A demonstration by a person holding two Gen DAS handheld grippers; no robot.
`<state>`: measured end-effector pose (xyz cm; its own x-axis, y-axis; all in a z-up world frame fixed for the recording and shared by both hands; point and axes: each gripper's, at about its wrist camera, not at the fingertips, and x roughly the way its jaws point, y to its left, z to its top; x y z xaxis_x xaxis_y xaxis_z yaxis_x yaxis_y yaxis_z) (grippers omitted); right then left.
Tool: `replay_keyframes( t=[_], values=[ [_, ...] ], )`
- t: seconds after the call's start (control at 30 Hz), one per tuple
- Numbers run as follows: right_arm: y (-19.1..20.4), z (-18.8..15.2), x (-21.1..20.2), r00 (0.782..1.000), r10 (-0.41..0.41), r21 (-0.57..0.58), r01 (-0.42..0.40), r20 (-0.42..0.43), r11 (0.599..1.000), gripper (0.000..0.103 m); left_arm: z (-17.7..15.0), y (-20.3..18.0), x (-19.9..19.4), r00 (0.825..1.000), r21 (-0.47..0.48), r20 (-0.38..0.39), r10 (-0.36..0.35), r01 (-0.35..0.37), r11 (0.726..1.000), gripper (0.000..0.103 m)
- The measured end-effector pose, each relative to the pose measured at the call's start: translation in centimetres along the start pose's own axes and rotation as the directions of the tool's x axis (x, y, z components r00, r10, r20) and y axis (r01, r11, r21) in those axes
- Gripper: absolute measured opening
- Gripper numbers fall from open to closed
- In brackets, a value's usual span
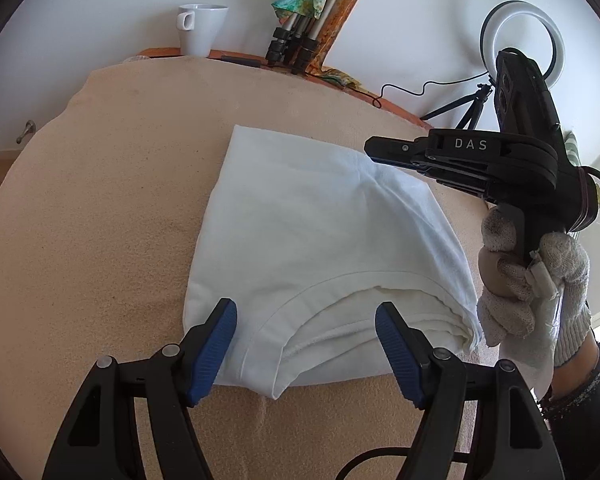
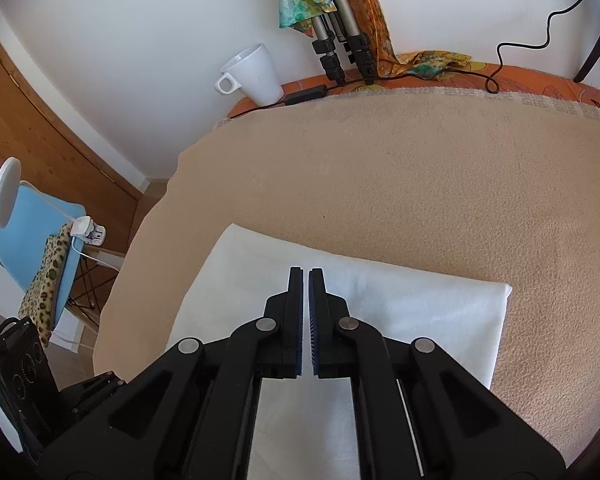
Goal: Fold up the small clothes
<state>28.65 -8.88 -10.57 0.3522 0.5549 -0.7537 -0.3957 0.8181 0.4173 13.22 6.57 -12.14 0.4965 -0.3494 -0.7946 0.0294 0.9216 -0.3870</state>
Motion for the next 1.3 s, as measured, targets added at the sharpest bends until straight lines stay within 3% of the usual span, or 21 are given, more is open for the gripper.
replay_keyframes(
  t=[0.23, 0.3, 0.53, 0.63, 0.8, 0.9, 0.97, 1.1, 1.2, 1.23, 1.3],
  values=[
    [-1.7, 0.1, 4.5, 0.997, 0.019, 0.089, -0.012, -0.080, 0.996, 0.001, -1.1, 1.1, 0.2, 1.000, 0.011, -0.031, 0.000, 0.001, 1.000, 0.074],
    [-1.3, 0.2, 4.4, 0.996, 0.007, 0.049, -0.002, -0.088, 0.999, 0.001, -1.3, 1.2, 0.1, 0.999, 0.014, -0.034, 0.005, -0.005, 1.000, 0.074],
    [-0.3, -1.5, -0.8, 0.997, -0.005, -0.002, 0.005, -0.071, 1.000, 0.009, -0.7, 2.0, -1.8, 1.000, -0.045, 0.019, -0.010, 0.011, 0.999, 0.074],
    [-0.3, -3.3, -2.8, 0.996, -0.001, -0.024, -0.001, -0.087, 1.000, 0.010, -0.6, 2.8, -2.3, 0.999, -0.077, 0.029, -0.022, 0.024, 0.997, 0.074],
    [-2.1, -7.2, -4.3, 0.990, -0.043, 0.010, 0.045, -0.135, 0.999, 0.022, -0.8, 4.3, -2.4, 0.999, -0.145, 0.027, -0.041, 0.045, 0.988, 0.074],
    [-2.2, -9.6, -5.3, 0.985, -0.070, -0.038, 0.065, -0.157, 0.997, 0.022, -0.8, 5.1, -2.4, 0.997, -0.206, 0.031, -0.076, 0.080, 0.975, 0.074],
    [-2.1, -10.8, -6.2, 0.982, -0.096, -0.069, 0.086, -0.161, 0.994, 0.028, -0.9, 5.3, -2.6, 0.996, -0.213, 0.038, -0.081, 0.087, 0.973, 0.074],
    [-2.6, -13.1, -7.9, 0.980, -0.026, -0.044, 0.018, -0.196, 0.999, 0.033, -0.8, 5.8, -2.8, 0.994, -0.240, 0.049, -0.098, 0.107, 0.965, 0.075],
    [-3.3, -14.0, -9.9, 0.988, 0.022, 0.003, -0.021, -0.154, 1.000, 0.033, -0.8, 6.5, -2.5, 0.988, -0.294, 0.052, -0.143, 0.152, 0.944, 0.076],
    [-3.7, -14.2, -10.7, 0.991, 0.042, 0.028, -0.039, -0.126, 0.999, 0.036, -0.7, 6.6, -2.4, 0.987, -0.308, 0.054, -0.152, 0.161, 0.938, 0.076],
    [-4.9, -14.3, -11.9, 0.997, 0.054, 0.087, -0.049, -0.057, 0.995, 0.053, -0.6, 6.9, -2.0, 0.985, -0.333, 0.056, -0.163, 0.172, 0.927, 0.076]
  ],
)
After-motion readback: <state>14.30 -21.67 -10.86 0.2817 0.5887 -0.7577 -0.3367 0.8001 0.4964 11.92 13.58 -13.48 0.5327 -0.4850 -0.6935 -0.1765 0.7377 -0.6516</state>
